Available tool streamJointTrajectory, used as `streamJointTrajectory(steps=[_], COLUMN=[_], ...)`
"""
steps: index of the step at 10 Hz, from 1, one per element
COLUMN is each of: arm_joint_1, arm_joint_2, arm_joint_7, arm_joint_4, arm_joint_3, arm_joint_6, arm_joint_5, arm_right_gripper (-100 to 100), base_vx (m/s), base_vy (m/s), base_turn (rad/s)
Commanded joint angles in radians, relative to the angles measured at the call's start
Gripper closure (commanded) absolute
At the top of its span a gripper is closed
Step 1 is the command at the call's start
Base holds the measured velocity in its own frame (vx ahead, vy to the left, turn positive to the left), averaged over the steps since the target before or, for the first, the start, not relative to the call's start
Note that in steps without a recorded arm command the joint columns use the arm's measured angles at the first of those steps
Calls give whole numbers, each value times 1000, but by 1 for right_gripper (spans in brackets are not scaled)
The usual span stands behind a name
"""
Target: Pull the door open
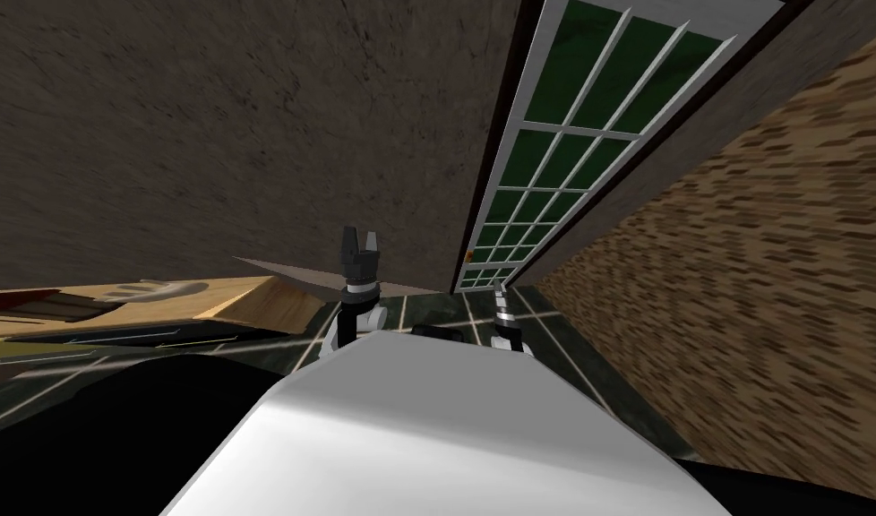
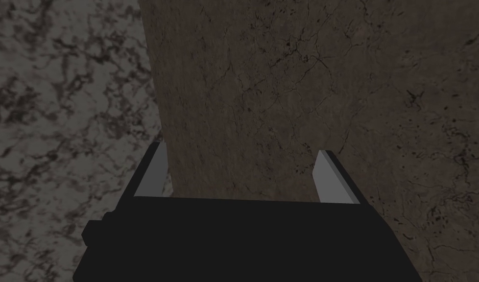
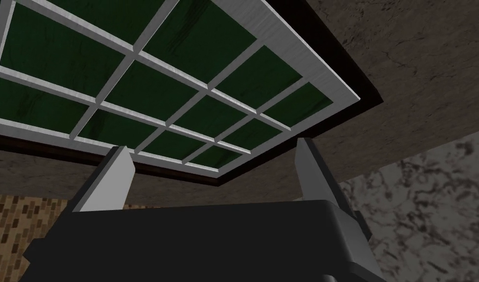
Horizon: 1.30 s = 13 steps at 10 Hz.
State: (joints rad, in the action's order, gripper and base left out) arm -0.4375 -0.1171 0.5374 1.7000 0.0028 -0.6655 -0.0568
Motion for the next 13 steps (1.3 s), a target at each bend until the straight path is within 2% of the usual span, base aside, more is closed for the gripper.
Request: streamJointTrajectory(steps=[1,13], arm_joint_1=[5,27], arm_joint_2=[-6,-33], arm_joint_7=[50,393], arm_joint_4=[-38,-317], arm_joint_3=[-2,-7], arm_joint_6=[-14,-115], arm_joint_5=[3,15], arm_right_gripper=[-100,-100], base_vx=[114,95], base_vy=[-14,-19], base_turn=[94,99])
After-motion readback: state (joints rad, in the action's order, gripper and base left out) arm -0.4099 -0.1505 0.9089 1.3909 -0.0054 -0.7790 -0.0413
